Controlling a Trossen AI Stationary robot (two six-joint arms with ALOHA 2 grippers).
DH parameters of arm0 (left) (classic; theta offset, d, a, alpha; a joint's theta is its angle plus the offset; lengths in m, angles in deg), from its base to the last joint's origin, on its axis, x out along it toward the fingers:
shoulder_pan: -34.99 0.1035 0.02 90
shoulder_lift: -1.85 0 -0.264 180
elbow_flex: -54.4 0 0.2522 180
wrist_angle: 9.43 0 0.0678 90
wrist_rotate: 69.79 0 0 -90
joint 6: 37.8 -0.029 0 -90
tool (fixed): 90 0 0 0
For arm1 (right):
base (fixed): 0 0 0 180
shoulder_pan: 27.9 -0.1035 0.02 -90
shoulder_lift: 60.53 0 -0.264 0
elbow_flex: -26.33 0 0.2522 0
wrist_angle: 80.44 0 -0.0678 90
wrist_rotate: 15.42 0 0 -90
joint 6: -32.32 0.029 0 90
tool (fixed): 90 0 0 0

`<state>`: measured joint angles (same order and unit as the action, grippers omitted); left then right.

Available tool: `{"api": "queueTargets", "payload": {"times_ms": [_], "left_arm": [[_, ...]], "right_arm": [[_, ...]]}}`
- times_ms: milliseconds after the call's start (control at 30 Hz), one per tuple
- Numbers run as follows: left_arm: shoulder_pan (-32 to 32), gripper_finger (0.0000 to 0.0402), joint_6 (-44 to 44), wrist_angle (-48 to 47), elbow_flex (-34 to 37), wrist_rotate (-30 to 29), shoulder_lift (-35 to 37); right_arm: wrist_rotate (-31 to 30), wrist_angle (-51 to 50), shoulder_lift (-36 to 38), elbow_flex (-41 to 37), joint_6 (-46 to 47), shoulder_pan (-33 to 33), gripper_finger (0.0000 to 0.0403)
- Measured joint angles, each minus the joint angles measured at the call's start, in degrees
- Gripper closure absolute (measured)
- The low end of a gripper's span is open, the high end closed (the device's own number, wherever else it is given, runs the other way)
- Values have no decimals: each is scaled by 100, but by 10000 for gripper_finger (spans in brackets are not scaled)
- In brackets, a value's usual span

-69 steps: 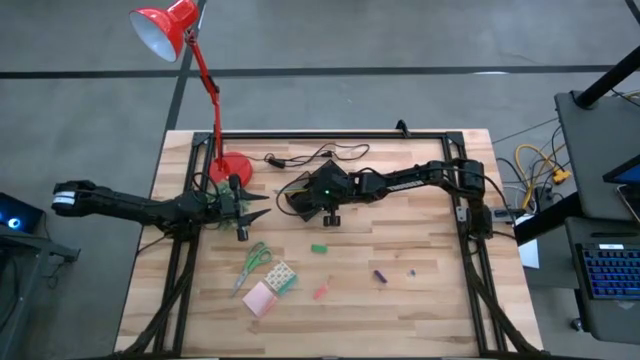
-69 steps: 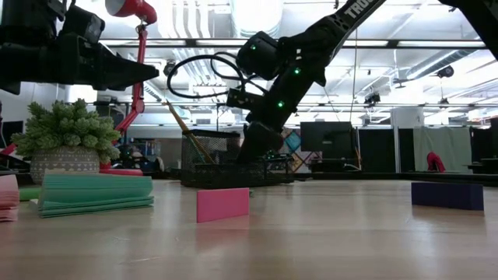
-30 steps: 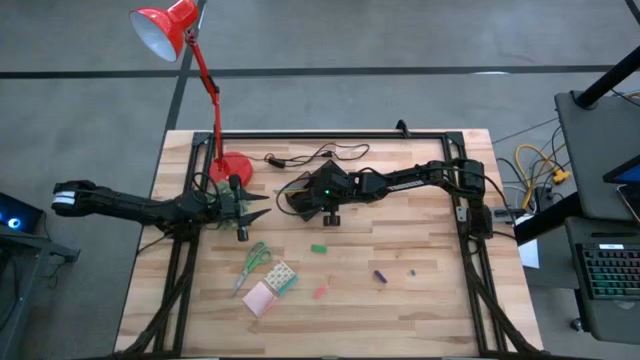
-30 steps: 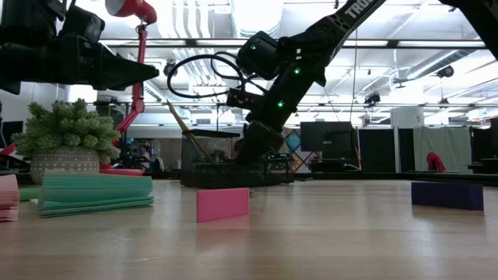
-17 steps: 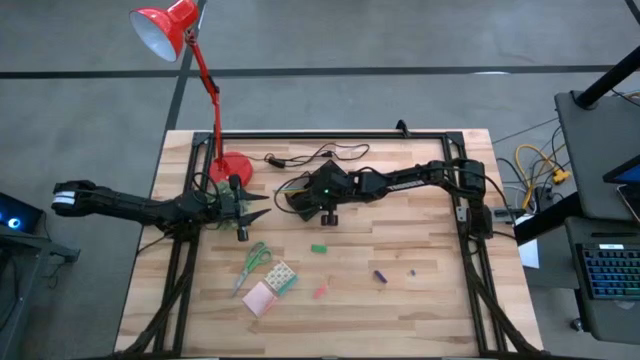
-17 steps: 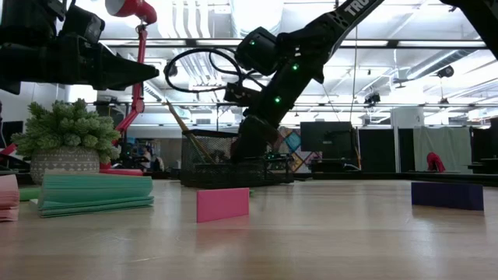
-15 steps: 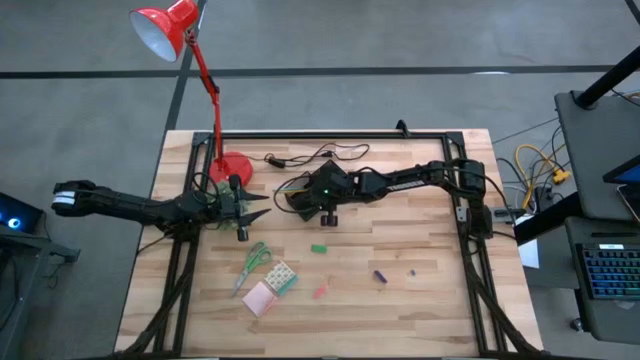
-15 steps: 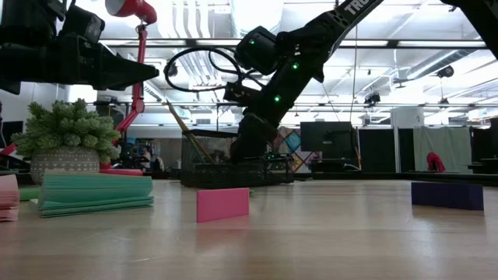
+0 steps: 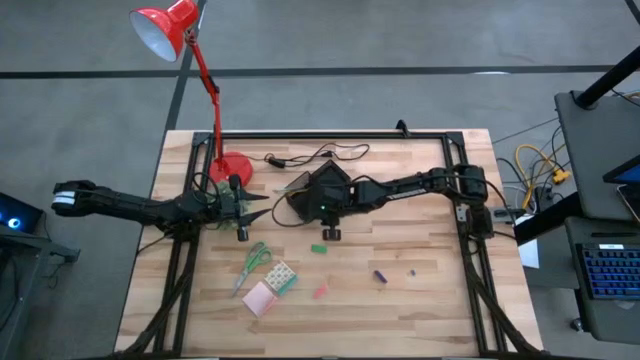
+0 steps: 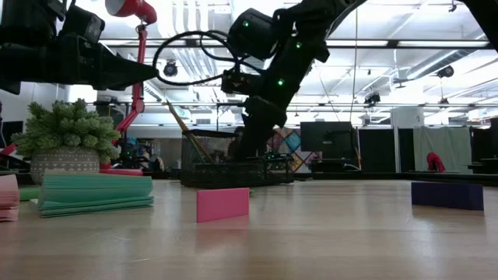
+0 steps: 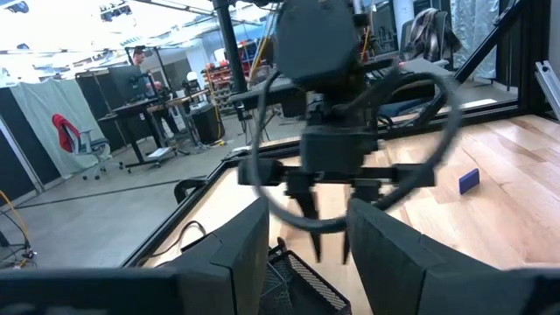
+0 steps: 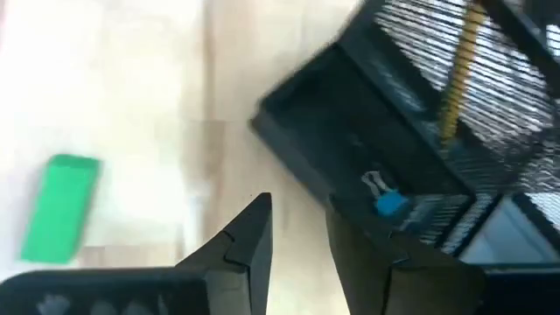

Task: Pick and place office supplies into organizer
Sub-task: Put the blue eraser into the black desk organizer

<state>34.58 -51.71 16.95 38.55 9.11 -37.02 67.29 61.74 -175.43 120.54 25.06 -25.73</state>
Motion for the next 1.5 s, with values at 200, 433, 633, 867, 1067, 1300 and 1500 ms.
{"api": "queueTargets", "payload": {"times_ms": [200,433,633,867,1067,1300,1500], "left_arm": [[0,259,0,0,0,-2,0],[0,259,0,0,0,0,0],[0,259,0,4,0,0,0],[0,259,0,9,0,0,1],[0,259,-2,11,0,0,2],[0,259,-2,9,0,2,2],[0,259,-2,11,0,2,2]], "right_arm": [[-10,-426,17,-12,323,-234,312],[-27,-1159,155,-14,1098,-403,324],[-22,-2053,238,-18,1982,-612,330],[-22,-3107,238,-20,2769,-985,329],[-24,-3481,238,-20,3105,-1359,321],[-47,-4105,425,-23,3988,-1742,321],[-630,-4328,892,-46,5206,-2018,320]]}}
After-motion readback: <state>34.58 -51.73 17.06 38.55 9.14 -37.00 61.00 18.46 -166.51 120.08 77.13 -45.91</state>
